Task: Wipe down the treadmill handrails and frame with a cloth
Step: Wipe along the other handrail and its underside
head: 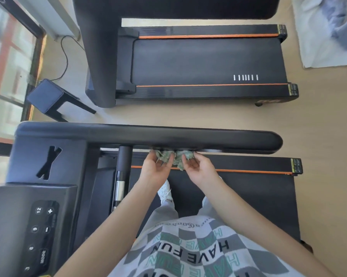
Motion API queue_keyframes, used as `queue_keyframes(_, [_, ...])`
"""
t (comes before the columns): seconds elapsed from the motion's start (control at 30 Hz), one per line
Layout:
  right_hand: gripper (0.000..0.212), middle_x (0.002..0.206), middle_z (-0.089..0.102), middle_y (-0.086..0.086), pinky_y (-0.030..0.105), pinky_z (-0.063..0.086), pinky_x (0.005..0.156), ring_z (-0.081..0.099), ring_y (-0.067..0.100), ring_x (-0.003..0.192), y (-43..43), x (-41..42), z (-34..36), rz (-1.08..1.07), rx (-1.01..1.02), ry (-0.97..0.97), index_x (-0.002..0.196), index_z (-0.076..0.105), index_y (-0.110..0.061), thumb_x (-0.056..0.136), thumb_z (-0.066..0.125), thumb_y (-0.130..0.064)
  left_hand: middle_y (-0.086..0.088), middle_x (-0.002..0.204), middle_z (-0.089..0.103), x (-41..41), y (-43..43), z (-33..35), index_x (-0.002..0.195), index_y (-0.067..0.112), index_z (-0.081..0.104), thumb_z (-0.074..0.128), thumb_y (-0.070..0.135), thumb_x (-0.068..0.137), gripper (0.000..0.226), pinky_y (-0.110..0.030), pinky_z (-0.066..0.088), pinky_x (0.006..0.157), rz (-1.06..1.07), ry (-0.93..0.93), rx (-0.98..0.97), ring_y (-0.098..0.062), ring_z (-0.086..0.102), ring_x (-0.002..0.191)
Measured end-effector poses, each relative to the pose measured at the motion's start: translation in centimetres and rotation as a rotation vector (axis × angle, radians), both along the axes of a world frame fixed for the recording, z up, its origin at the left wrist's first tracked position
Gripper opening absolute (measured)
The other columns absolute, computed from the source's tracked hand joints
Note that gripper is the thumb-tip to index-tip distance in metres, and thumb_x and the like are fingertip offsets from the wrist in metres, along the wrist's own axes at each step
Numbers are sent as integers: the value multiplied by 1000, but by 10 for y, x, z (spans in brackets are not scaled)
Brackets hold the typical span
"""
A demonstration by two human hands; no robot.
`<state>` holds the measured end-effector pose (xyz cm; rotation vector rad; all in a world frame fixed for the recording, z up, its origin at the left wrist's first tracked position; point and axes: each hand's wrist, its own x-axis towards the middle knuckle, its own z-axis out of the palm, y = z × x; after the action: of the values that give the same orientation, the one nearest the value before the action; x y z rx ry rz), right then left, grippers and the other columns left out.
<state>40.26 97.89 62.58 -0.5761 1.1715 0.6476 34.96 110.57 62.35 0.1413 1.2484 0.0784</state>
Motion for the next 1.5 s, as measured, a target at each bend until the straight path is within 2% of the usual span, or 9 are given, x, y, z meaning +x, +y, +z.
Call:
queue_keyframes(0.13, [11, 91, 63, 15, 39, 60, 89, 63, 25, 89, -31, 8, 0, -40, -6, -41, 89, 61, 1, 99, 57, -1, -17, 130, 62, 11, -29, 3, 133, 4, 60, 55, 17, 106, 31, -42, 56, 97, -37, 3, -49, -35, 64, 107])
queue_keyframes(0.23, [13, 87, 65, 14, 39, 61, 80, 64, 24, 88, -59, 15, 10, -80, 13, -90, 88, 61, 1, 100, 56, -1, -18, 132, 59, 13, -46, 12, 120, 1, 62, 58, 15, 104, 21, -42, 60, 88, -80, -63, -70, -36, 64, 112])
queue_keyframes(0.5, [9, 114, 61, 14, 34, 63, 76, 61, 22, 112, -129, 34, -7, -131, -33, -135, 106, 62, 3, 98, 59, -2, -17, 134, 51, 30, -88, 17, 118, 2, 56, 58, 13, 104, 18, -46, 59, 87, -122, -76, -113, -41, 60, 116])
queue_keyframes(0.6, [21, 119, 61, 15, 27, 62, 77, 65, 19, 98, -145, 40, -22, -48, -106, -156, 121, 58, 4, 100, 56, -2, -16, 143, 44, 41, -110, 1, 127, 1, 54, 56, 12, 104, 26, -49, 58, 92, -108, -22, -128, -45, 55, 125])
queue_keyframes(0.83, [13, 112, 65, 16, 34, 61, 78, 64, 24, 102, -185, 59, -29, -123, -106, -110, 109, 62, 3, 100, 57, -4, -20, 143, 47, 62, -155, -10, 115, 1, 55, 52, 13, 106, 15, -50, 52, 104, -156, -14, -188, -47, 55, 125])
queue_keyframes(1.07, [18, 114, 72, 16, 33, 55, 99, 67, 23, 113, -224, 53, -1, -58, -27, -237, 111, 65, 1, 97, 64, -11, -12, 105, 71, 50, -172, 3, 101, 4, 61, 58, 16, 103, 12, -31, 63, 71, -320, -109, -153, -23, 72, 88])
queue_keyframes(1.13, [19, 111, 72, 13, 31, 55, 99, 67, 21, 108, -235, 47, -1, 90, -52, -331, 112, 65, 1, 96, 65, -9, -6, 85, 72, 45, -169, 6, 97, 6, 61, 58, 18, 103, 14, -27, 58, 70, -413, -123, -56, -18, 71, 72])
queue_keyframes(1.23, [26, 105, 69, 13, 27, 59, 90, 67, 21, 100, -242, 36, -2, 331, -181, -450, 118, 63, 4, 92, 62, 7, -5, 99, 73, 41, -160, 8, 108, 12, 61, 62, 24, 101, 13, -27, 57, 73, -634, -190, 190, -19, 69, 84])
queue_keyframes(1.5, [10, 109, 73, 20, 42, 61, 88, 71, 33, 100, -226, 23, -6, 691, -486, -471, 106, 66, -2, 98, 62, -5, 21, 90, 70, 24, -149, 3, 102, 25, 66, 67, 20, 97, 7, -31, 49, 74, -1215, -113, 1257, -6, 64, 78])
